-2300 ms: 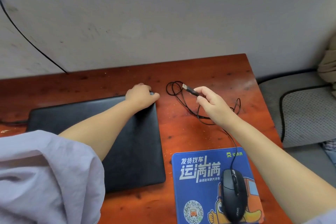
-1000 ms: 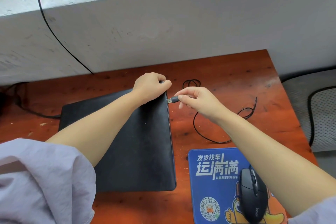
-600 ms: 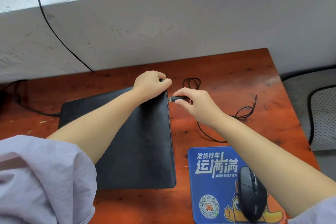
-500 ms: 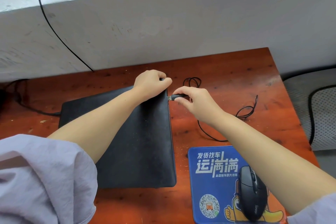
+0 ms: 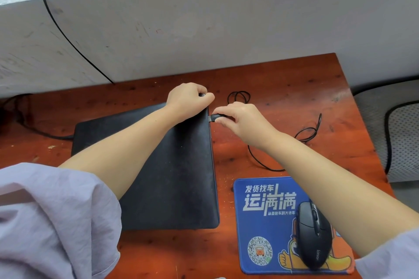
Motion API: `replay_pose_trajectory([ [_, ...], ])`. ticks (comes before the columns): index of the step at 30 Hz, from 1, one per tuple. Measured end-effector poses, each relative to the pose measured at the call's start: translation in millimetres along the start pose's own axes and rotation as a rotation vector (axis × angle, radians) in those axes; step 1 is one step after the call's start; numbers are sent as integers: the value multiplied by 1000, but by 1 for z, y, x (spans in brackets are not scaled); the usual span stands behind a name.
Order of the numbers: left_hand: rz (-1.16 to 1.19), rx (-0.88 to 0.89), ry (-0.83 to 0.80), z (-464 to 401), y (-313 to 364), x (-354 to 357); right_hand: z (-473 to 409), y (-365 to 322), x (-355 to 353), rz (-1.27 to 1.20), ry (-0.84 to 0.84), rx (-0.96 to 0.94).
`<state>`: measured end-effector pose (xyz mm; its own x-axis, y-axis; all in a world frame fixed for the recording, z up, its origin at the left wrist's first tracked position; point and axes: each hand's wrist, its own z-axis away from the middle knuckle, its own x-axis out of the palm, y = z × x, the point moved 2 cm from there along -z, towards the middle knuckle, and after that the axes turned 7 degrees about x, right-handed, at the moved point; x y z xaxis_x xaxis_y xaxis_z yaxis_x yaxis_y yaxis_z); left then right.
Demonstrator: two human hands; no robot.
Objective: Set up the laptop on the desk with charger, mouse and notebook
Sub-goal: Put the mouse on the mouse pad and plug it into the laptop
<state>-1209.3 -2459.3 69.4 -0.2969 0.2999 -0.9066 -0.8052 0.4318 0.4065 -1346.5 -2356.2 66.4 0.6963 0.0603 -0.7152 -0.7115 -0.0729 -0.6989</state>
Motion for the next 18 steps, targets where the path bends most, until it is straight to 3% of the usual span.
replay_pose_trajectory([
  [8, -4, -19, 13, -5, -3, 1, -3, 2, 9, -36, 54, 52],
  [18, 33, -76, -138, -9, -9, 43, -10, 27, 30, 287, -115, 129],
])
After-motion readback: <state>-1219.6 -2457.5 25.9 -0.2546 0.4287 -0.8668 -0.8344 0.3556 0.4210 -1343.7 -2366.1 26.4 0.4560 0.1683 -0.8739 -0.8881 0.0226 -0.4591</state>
